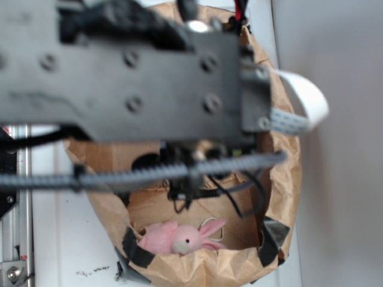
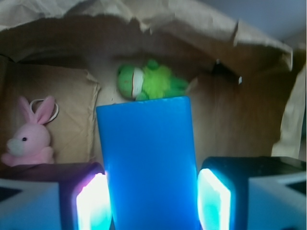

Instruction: Grab the blue block.

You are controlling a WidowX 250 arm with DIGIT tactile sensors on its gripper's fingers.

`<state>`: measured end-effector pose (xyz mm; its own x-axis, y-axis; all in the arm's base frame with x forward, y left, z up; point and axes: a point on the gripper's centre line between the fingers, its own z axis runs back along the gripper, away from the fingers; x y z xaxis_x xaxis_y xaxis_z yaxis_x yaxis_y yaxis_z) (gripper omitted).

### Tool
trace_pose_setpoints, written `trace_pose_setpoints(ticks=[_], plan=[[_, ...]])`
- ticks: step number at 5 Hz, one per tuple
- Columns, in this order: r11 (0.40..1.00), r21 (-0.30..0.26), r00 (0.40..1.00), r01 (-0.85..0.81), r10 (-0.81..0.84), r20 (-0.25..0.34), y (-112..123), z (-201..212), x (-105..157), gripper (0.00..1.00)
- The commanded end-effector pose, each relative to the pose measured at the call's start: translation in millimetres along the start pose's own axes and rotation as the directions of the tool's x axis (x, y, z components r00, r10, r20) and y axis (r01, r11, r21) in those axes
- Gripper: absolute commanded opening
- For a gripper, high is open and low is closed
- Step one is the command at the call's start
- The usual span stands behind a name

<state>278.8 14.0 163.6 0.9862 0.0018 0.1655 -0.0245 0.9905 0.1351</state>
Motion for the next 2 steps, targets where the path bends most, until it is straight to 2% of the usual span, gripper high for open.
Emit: trace_pose_setpoints(ticks=[1,2], plan=[[0.997,-0.064,0.995,-0.032,0.038,0.093,6.5,20.3,14.7,0.00],[0.997,-0.054,0.990,0.053,-0.046,0.132,10.0,18.4,9.2,1.00]])
